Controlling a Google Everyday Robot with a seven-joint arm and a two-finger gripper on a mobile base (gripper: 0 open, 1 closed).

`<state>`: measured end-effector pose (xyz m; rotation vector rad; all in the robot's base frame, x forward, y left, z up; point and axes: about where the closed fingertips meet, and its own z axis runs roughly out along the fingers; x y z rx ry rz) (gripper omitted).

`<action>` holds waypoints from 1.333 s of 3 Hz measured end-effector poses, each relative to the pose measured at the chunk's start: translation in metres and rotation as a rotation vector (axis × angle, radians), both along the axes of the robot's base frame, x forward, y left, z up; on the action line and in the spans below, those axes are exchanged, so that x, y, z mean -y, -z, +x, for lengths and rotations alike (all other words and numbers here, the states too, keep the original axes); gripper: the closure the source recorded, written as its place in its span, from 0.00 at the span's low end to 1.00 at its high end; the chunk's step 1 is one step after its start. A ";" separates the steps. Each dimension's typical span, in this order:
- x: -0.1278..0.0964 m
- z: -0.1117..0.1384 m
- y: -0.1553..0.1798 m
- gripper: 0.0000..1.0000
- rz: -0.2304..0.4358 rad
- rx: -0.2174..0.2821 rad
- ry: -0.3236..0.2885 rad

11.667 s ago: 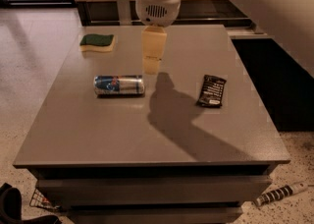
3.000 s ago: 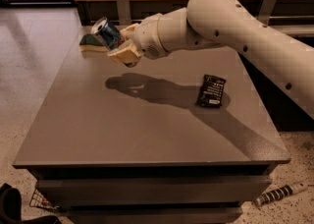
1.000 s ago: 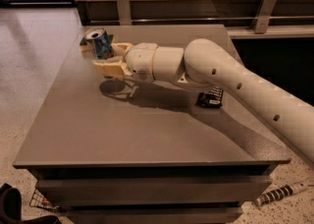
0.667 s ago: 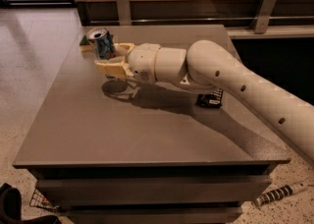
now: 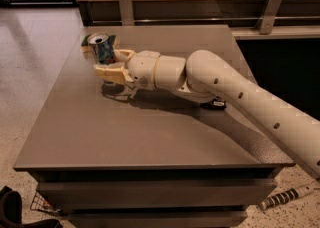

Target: Place redbull can upright

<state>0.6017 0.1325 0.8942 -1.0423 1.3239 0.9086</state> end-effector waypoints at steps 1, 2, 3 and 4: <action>-0.003 -0.002 0.006 1.00 0.006 -0.013 0.009; -0.003 -0.008 0.009 1.00 -0.006 -0.014 0.031; 0.000 -0.016 0.017 1.00 -0.007 -0.021 0.053; 0.003 -0.022 0.030 1.00 0.014 -0.037 0.070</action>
Offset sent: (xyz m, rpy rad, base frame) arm -0.0131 -0.0040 -0.0134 -0.0241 0.0157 -0.0677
